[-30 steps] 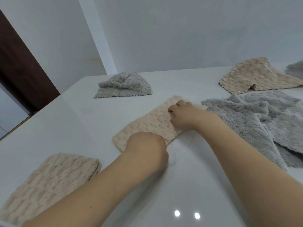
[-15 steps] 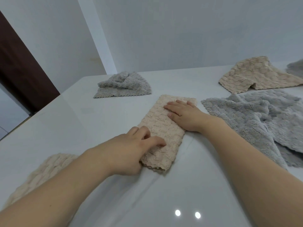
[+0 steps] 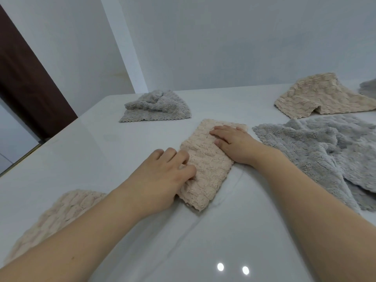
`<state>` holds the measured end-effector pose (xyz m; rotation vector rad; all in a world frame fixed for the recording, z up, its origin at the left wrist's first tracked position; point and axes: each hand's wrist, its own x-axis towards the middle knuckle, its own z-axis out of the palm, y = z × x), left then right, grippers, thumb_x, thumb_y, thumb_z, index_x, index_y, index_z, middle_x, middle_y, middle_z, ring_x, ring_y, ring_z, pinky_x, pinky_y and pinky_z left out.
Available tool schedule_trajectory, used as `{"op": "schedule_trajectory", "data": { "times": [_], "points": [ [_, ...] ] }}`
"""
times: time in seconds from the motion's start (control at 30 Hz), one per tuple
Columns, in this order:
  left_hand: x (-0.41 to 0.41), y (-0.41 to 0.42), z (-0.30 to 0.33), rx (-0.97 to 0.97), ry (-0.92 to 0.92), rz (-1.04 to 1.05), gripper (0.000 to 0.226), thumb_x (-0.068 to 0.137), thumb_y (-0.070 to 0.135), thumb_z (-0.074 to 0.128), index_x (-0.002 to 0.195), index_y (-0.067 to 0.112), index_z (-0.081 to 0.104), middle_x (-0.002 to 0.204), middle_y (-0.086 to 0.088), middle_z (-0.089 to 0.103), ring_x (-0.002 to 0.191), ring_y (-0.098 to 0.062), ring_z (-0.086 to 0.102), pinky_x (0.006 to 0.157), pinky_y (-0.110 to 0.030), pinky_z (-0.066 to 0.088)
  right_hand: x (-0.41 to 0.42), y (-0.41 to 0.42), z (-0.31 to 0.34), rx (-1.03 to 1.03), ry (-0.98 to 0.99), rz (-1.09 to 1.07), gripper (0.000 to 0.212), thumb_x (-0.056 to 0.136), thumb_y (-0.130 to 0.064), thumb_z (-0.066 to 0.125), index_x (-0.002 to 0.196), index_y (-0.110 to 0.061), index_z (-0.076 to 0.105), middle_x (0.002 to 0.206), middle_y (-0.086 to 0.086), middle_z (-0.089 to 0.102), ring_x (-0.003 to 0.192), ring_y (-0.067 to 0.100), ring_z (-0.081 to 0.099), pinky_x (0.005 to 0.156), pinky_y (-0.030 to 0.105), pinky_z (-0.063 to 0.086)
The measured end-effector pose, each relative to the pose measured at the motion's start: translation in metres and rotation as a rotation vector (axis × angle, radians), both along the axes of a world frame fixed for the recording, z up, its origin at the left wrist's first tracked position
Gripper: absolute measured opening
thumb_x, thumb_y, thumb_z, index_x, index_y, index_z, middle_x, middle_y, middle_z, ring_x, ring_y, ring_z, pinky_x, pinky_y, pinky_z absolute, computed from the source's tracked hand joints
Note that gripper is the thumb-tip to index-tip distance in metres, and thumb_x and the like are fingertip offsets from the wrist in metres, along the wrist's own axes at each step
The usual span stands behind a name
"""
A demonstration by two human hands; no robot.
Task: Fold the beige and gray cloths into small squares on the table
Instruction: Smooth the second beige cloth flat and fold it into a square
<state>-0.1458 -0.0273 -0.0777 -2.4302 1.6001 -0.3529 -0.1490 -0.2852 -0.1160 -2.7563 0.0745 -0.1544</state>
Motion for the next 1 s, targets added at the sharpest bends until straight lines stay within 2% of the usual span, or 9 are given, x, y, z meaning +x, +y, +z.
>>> {"op": "schedule_trajectory", "data": {
  "times": [0.23, 0.37, 0.5, 0.57, 0.63, 0.7, 0.77, 0.87, 1.0],
  "points": [
    [-0.001, 0.000, -0.003, -0.086, 0.060, -0.049, 0.031, 0.069, 0.014, 0.032, 0.077, 0.023, 0.060, 0.074, 0.009, 0.058, 0.069, -0.017, 0.058, 0.063, -0.032, 0.048, -0.003, 0.000, 0.003, 0.042, -0.059, -0.044, 0.041, 0.103, -0.030, 0.038, 0.142, -0.022, 0.044, 0.153, -0.004, 0.034, 0.143, 0.012, 0.024, 0.116, 0.032, 0.009],
    [-0.018, -0.013, 0.002, 0.030, 0.311, 0.072, 0.010, 0.076, 0.016, 0.044, 0.078, 0.024, 0.050, 0.085, 0.006, 0.062, 0.084, -0.017, 0.057, 0.077, -0.033, 0.046, -0.003, -0.002, 0.005, 0.088, -0.062, -0.026, 0.035, 0.101, -0.026, 0.044, 0.135, -0.023, 0.053, 0.147, -0.006, 0.044, 0.137, 0.014, 0.036, 0.114, 0.031, 0.019],
    [-0.027, -0.028, 0.014, 0.095, 0.659, 0.218, 0.014, 0.078, 0.011, 0.046, 0.072, 0.015, 0.058, 0.071, 0.000, 0.062, 0.069, -0.020, 0.055, 0.064, -0.037, 0.048, -0.005, -0.002, 0.005, 0.432, -0.113, -0.083, 0.027, 0.092, -0.012, 0.053, 0.106, -0.026, 0.071, 0.119, -0.009, 0.066, 0.109, 0.011, 0.059, 0.096, 0.025, 0.043],
    [-0.021, -0.037, 0.020, 0.110, 0.757, 0.264, 0.014, 0.077, 0.015, 0.046, 0.064, 0.014, 0.053, 0.065, -0.002, 0.058, 0.064, -0.021, 0.052, 0.059, -0.033, 0.045, -0.003, -0.005, 0.004, 0.556, -0.137, -0.150, 0.032, 0.089, -0.006, 0.050, 0.095, -0.026, 0.074, 0.092, -0.015, 0.072, 0.080, 0.007, 0.064, 0.075, 0.025, 0.050],
    [-0.008, -0.047, 0.027, 0.078, 0.741, 0.266, 0.019, 0.071, 0.026, 0.041, 0.069, 0.014, 0.056, 0.071, -0.002, 0.064, 0.072, -0.022, 0.059, 0.065, -0.032, 0.048, -0.003, -0.007, 0.005, 0.637, -0.174, -0.196, 0.034, 0.088, -0.004, 0.046, 0.090, -0.023, 0.074, 0.065, -0.024, 0.066, 0.052, -0.003, 0.054, 0.055, 0.015, 0.041],
    [0.010, -0.057, 0.034, -0.012, 0.680, 0.267, 0.024, 0.068, 0.031, 0.040, 0.074, 0.015, 0.056, 0.076, 0.001, 0.065, 0.078, -0.019, 0.060, 0.067, -0.032, 0.048, -0.004, -0.007, 0.008, 0.757, -0.231, -0.212, 0.031, 0.089, -0.002, 0.044, 0.087, -0.015, 0.073, 0.063, -0.020, 0.065, 0.047, -0.006, 0.051, 0.049, 0.008, 0.036],
    [0.029, -0.068, 0.042, -0.085, 0.584, 0.264, 0.018, 0.080, 0.031, 0.048, 0.070, 0.016, 0.048, 0.072, 0.004, 0.057, 0.071, -0.016, 0.052, 0.060, -0.030, 0.039, -0.004, -0.007, 0.008, 0.911, -0.294, -0.232, 0.029, 0.091, -0.010, 0.045, 0.083, -0.007, 0.072, 0.081, -0.005, 0.071, 0.062, -0.002, 0.059, 0.062, 0.015, 0.045],
    [0.054, -0.088, 0.050, -0.165, 0.509, 0.239, 0.014, 0.089, 0.026, 0.051, 0.078, 0.020, 0.054, 0.073, 0.009, 0.053, 0.072, -0.013, 0.049, 0.059, -0.025, 0.036, -0.005, -0.011, 0.011, 0.963, -0.349, -0.333, 0.050, 0.087, -0.049, 0.042, 0.071, -0.011, 0.070, 0.080, 0.000, 0.069, 0.077, 0.014, 0.061, 0.077, 0.034, 0.046],
    [0.080, -0.113, 0.037, -0.256, 0.612, 0.235, 0.008, 0.090, 0.026, 0.054, 0.089, 0.027, 0.062, 0.078, 0.016, 0.058, 0.077, -0.008, 0.054, 0.062, -0.019, 0.038, -0.008, -0.012, 0.015, 0.885, -0.239, -0.288, 0.061, 0.087, -0.067, 0.042, 0.059, -0.014, 0.053, 0.058, -0.003, 0.055, 0.057, 0.015, 0.049, 0.065, 0.033, 0.039]
  ]
}}
